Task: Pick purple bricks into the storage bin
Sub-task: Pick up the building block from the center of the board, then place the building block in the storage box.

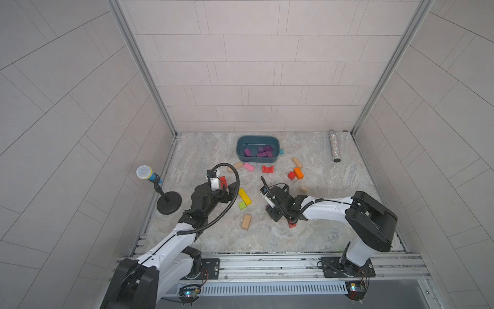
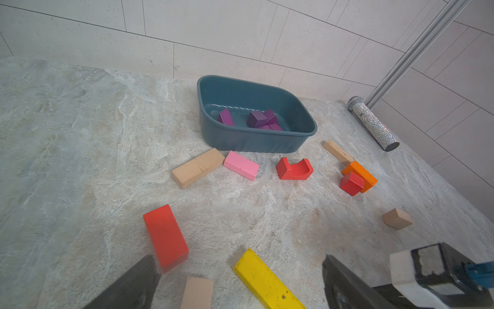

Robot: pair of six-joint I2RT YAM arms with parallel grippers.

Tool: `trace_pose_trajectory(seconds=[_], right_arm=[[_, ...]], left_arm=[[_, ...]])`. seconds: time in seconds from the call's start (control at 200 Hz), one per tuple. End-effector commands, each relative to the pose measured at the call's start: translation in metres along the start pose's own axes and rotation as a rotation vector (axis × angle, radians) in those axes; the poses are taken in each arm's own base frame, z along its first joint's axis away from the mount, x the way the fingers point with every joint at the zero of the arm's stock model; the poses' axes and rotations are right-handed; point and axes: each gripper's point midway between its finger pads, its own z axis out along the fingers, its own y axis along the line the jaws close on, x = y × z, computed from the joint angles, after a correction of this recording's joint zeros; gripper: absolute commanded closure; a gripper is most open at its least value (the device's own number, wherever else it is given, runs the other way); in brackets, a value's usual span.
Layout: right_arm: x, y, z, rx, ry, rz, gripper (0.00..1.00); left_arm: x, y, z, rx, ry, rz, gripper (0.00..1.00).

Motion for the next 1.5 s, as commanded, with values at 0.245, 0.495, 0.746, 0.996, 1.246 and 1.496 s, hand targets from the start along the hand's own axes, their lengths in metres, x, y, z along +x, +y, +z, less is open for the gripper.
trace_pose_trajectory(seconds=[0.245, 0.495, 0.746, 0.996, 1.246, 1.496], right_arm=[[0.010, -0.001, 0.005, 0.010, 0.021, 0.011, 0.69], [0.010, 0.000, 0.004, 0.001, 0.019, 0.013, 0.87], [-0.010, -0.001, -0.016, 0.001, -0.030, -0.007, 0.97], [-0.066, -0.011, -0.058, 0.034, -0.160, -0.049, 1.00], [-0.147, -0.053, -0.088, 0.074, -0.315, -0.028, 1.00], [-0.238, -0.104, -0.062, 0.055, -0.391, 0.032, 1.00]], left_arm=[[-0.011, -0.003, 0.000, 0.013, -0.035, -0.002, 0.00], [-0.011, -0.003, 0.000, 0.013, -0.036, -0.002, 0.00], [-0.011, -0.002, 0.000, 0.012, -0.036, -0.003, 0.00], [-0.010, -0.002, 0.002, 0.013, -0.030, -0.004, 0.00], [-0.011, -0.004, 0.000, 0.020, -0.035, -0.006, 0.00], [-0.011, -0.004, 0.000, 0.017, -0.033, -0.006, 0.00]])
